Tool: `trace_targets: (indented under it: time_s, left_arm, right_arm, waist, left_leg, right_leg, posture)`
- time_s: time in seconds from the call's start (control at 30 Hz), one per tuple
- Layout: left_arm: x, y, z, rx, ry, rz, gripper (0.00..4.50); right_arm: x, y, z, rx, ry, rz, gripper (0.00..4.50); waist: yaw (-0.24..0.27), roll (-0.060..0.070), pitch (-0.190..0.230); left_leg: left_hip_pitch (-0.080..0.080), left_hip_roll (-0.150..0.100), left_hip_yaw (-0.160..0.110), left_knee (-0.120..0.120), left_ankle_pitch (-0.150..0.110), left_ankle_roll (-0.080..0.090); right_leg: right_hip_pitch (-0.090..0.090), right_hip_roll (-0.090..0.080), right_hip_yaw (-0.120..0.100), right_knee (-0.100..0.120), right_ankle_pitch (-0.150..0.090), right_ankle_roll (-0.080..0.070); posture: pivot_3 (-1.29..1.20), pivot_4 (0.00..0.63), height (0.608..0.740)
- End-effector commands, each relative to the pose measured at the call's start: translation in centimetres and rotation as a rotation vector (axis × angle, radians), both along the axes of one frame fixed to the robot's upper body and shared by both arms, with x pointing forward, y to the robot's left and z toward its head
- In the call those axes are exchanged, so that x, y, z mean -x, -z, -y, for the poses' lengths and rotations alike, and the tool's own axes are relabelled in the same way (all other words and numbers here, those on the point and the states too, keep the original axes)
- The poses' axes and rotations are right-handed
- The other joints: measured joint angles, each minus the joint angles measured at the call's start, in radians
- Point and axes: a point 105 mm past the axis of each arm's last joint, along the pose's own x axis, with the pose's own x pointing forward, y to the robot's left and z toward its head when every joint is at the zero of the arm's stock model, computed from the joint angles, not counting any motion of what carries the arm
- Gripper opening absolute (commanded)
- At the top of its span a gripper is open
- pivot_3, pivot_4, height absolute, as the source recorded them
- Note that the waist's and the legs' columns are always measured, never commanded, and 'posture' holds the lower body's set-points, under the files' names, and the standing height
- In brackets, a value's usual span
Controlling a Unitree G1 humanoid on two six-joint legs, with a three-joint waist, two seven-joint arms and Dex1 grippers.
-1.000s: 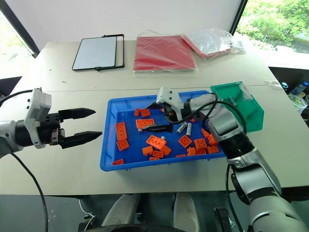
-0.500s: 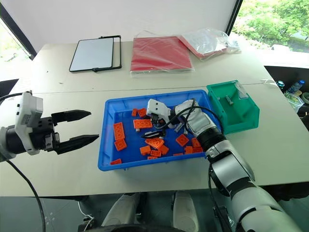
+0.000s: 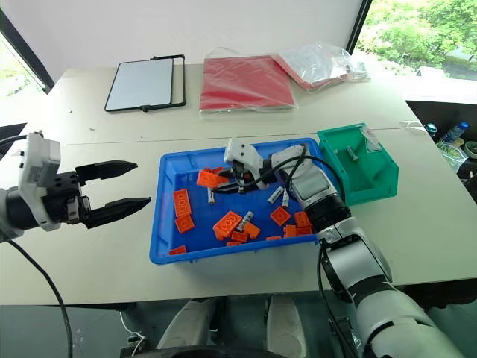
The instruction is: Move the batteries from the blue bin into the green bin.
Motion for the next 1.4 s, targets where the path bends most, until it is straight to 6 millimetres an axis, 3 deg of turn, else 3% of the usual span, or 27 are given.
trace_targets:
  time_s: [0.03, 0.17, 0.37, 0.53, 0.7, 0.8, 0.87, 1.0, 1.07, 1.23, 1.4]
  left_arm:
    - [-0.1, -0.7, 0.0, -0.014, 0.007, 0.039, 4.5]
    - [-0.4, -1.2, 0.3, 0.001, 0.009, 0.06, 4.5]
    - [-0.6, -1.9, 0.1, 0.009, -0.001, 0.076, 4.5]
    - [-0.7, -1.9, 0.1, 0.008, -0.002, 0.076, 4.5]
    - [-0.6, -1.8, 0.2, 0.007, 0.005, 0.068, 4.5]
    - [-0.6, -1.6, 0.3, 0.004, 0.01, 0.062, 4.5]
    - [-0.7, -1.5, 0.3, 0.002, 0.013, 0.058, 4.5]
    - [-1.0, -1.5, 0.4, 0.002, 0.028, 0.055, 4.5]
    - [-1.1, -1.6, 0.6, 0.001, 0.045, 0.053, 4.5]
    - [-1.7, -1.9, 0.6, -0.004, 0.072, 0.056, 4.5]
    - [-2.2, -2.1, 0.8, -0.006, 0.099, 0.056, 4.5]
  right_arm:
    - [1.2, -2.9, -2.1, -0.085, -0.049, 0.026, 1.2]
    - [3.6, 0.2, -6.5, -0.019, -0.077, 0.027, 1.2]
    - [3.0, 2.5, -6.8, 0.05, 0.018, 0.052, 1.2]
    - [3.4, 1.1, -7.2, 0.011, 0.038, 0.071, 3.7]
    - [3.1, -4.3, -5.7, -0.102, 0.143, 0.075, 3.7]
    - [2.3, -6.1, -3.7, -0.126, 0.279, 0.046, 3.7]
    - [1.5, -5.9, -2.3, -0.102, 0.376, 0.037, 3.7]
    - [1.0, -3.0, -0.1, -0.014, 0.515, -0.034, 3.7]
    - [1.8, -1.1, 0.5, 0.031, 0.53, -0.074, 3.7]
    - [3.8, 0.3, 0.4, 0.043, 0.51, -0.131, 3.7]
    - [3.9, 1.1, -0.1, 0.035, 0.52, -0.154, 3.7]
  waist:
    - [0.0, 0.0, 0.0]
    - [0.0, -0.001, -0.001]
    - [0.003, -0.002, -0.002]
    - [0.002, -0.002, -0.001]
    - [0.0, -0.002, -0.001]
    - [0.003, -0.003, -0.001]
    - [0.004, -0.003, -0.001]
    - [0.005, -0.003, -0.001]
    - [0.005, -0.003, -0.001]
    - [-0.002, -0.003, -0.001]
    - [0.001, -0.003, -0.001]
  left_leg:
    - [0.0, 0.0, 0.0, 0.0, 0.0, 0.0]
    - [0.0, 0.0, 0.0, 0.0, 0.0, 0.0]
    - [0.0, -0.002, 0.003, 0.0, 0.002, -0.003]
    - [0.004, 0.0, 0.003, 0.0, 0.002, -0.003]
    - [0.001, 0.0, 0.003, 0.0, 0.002, -0.004]
    - [0.001, 0.001, 0.003, 0.0, 0.002, -0.004]
    - [0.001, 0.0, 0.003, 0.0, 0.002, -0.004]
    - [0.001, 0.0, 0.003, 0.0, 0.002, -0.003]
    - [0.0, 0.0, 0.003, 0.0, 0.002, -0.003]
    - [-0.003, 0.001, 0.004, 0.0, 0.002, -0.003]
    - [-0.003, 0.002, 0.004, 0.0, 0.002, -0.003]
  right_leg:
    - [0.0, 0.0, 0.0, 0.0, 0.0, 0.0]
    - [-0.002, 0.0, 0.001, 0.003, 0.0, 0.0]
    - [-0.009, -0.002, 0.004, 0.011, 0.0, 0.0]
    - [-0.007, 0.0, 0.004, 0.012, 0.0, 0.0]
    - [-0.008, 0.001, 0.005, 0.013, 0.0, -0.001]
    - [-0.008, 0.001, 0.005, 0.013, 0.0, -0.001]
    - [-0.008, 0.001, 0.005, 0.013, 0.0, -0.001]
    - [-0.009, 0.0, 0.005, 0.012, 0.0, -0.001]
    - [-0.008, 0.0, 0.005, 0.013, 0.0, -0.001]
    - [-0.011, 0.0, 0.005, 0.013, 0.0, -0.001]
    - [-0.011, 0.001, 0.005, 0.013, 0.0, -0.001]
  posture:
    - [0.0, 0.15, 0.731]
    - [0.0, 0.15, 0.731]
    - [0.0, 0.15, 0.731]
    - [0.0, 0.15, 0.731]
    - [0.0, 0.15, 0.731]
    - [0.0, 0.15, 0.731]
    - [0.0, 0.15, 0.731]
    - [0.0, 0.15, 0.731]
    - [0.0, 0.15, 0.731]
    - [0.0, 0.15, 0.731]
    - [0.0, 0.15, 0.731]
